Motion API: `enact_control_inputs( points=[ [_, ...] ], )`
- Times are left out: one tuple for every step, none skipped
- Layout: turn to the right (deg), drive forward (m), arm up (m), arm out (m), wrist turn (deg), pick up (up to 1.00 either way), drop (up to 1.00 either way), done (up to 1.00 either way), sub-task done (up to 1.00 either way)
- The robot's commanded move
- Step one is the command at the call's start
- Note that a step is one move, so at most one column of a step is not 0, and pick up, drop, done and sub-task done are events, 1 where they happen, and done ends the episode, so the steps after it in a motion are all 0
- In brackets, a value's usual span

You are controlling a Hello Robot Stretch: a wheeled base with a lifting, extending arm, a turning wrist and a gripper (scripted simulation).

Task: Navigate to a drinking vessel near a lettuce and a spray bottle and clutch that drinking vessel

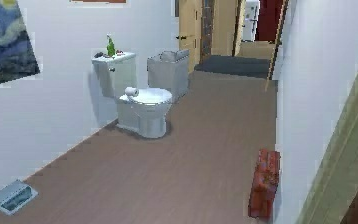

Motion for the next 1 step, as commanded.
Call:
enact_control_inputs(
  points=[
    [0.0,1.00,0.00,0.00,0.0,0.00,0.00,0.00,0.00]
  ],
)
